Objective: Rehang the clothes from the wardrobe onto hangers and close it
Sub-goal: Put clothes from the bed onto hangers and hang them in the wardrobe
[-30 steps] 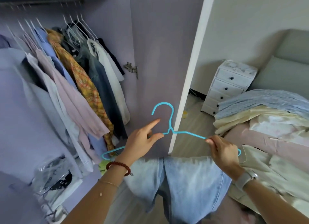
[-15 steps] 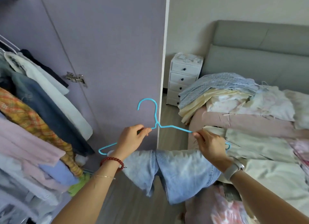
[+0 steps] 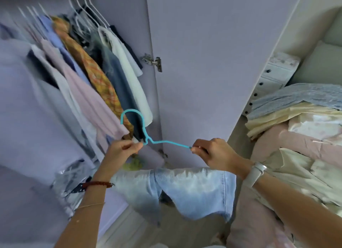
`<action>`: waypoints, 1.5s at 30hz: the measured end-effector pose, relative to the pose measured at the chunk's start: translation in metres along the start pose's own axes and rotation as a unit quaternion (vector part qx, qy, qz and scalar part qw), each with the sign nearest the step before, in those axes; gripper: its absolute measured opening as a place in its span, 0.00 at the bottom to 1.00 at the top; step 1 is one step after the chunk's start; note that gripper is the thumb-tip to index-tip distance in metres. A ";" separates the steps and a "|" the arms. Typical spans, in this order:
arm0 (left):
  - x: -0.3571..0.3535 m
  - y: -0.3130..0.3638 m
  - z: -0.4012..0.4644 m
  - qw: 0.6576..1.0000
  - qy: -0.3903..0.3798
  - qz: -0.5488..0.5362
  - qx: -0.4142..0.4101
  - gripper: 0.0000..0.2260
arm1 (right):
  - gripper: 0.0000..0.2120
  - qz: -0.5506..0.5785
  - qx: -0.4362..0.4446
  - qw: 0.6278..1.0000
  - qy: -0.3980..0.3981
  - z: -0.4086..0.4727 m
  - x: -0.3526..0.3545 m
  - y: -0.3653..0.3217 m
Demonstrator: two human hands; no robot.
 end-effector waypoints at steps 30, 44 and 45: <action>0.370 0.130 0.013 0.627 0.441 0.637 -0.083 0.25 | 0.11 0.459 0.019 0.888 -0.010 0.291 -0.062 -0.442; 0.382 0.115 0.022 0.571 0.475 0.663 -0.093 0.28 | 0.13 0.368 -0.009 0.929 -0.034 0.357 -0.085 -0.428; 0.382 0.116 0.021 0.576 0.475 0.659 -0.092 0.28 | 0.12 0.358 0.002 0.933 -0.044 0.359 -0.084 -0.425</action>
Point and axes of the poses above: each hand's wrist, its own z-axis towards the middle knuckle, its own x-axis out of the back of the hand, y = z × x, the point moved 6 cm from there along z, towards the middle knuckle, and after that the axes turned 11 degrees about -x, right-handed, at the moved point
